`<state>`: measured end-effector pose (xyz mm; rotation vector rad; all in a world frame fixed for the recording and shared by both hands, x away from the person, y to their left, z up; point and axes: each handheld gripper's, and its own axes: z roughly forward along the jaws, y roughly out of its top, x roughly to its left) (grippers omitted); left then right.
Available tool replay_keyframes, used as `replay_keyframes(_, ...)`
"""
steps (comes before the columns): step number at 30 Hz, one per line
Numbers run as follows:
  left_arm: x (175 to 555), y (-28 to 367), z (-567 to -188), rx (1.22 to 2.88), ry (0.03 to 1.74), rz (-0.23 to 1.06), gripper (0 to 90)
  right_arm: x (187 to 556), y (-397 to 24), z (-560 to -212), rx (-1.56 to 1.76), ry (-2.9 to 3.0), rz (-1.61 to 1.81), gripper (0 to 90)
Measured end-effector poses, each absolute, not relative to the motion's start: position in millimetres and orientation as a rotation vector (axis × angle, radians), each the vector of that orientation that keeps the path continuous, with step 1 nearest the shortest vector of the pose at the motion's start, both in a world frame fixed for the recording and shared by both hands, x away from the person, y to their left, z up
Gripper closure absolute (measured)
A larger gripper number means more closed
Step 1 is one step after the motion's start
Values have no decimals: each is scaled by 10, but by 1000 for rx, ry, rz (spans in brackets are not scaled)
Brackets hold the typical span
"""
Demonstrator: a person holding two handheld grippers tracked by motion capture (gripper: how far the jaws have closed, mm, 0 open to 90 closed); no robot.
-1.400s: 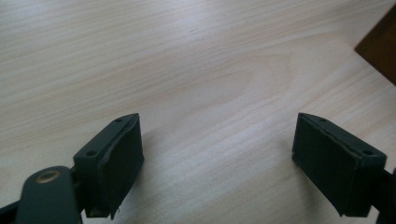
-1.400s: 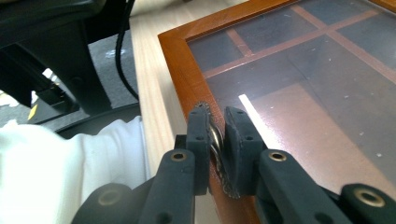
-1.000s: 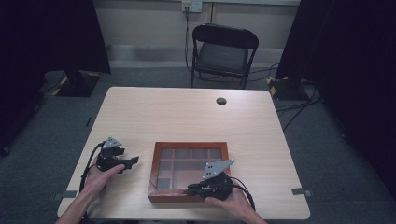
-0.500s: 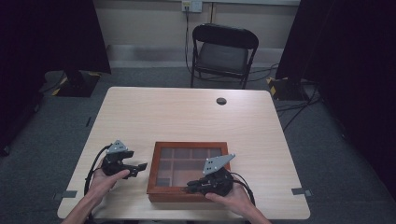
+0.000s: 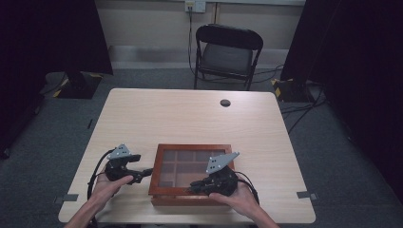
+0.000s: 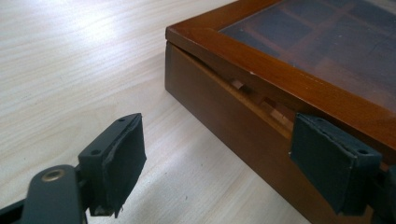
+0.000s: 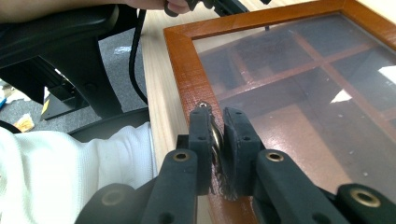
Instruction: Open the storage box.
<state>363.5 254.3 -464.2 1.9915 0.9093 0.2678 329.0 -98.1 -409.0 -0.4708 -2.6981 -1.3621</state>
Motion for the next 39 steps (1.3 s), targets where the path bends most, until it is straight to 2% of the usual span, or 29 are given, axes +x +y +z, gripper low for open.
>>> replay_keyframes(6,3629,2521,-4658,2025,874,242,163,3342,-972,-4004,-445,-2695,-1349,828)
replay_keyframes(16,3560,2414,-4641,2030,765,186,177,3372,-962,-3913,-451,-2695,-1348,828)
replay_keyframes(21,3547,2391,-4621,2039,740,232,202,3389,-978,-3926,-468,-2663,-1365,820)
replay_keyframes(28,3536,2385,-4604,2012,742,247,215,3368,-1007,-3891,-481,-2676,-1409,661)
replay_keyframes(31,3534,2390,-4589,2004,735,258,216,3369,-1062,-3856,-520,-2680,-1444,574)
replay_keyframes(35,3524,2397,-4572,1989,738,269,216,3362,-1174,-3824,-553,-2692,-1496,409)
replay_keyframes(39,3520,2399,-4557,1963,747,269,222,3367,-1267,-3813,-585,-2698,-1519,307)
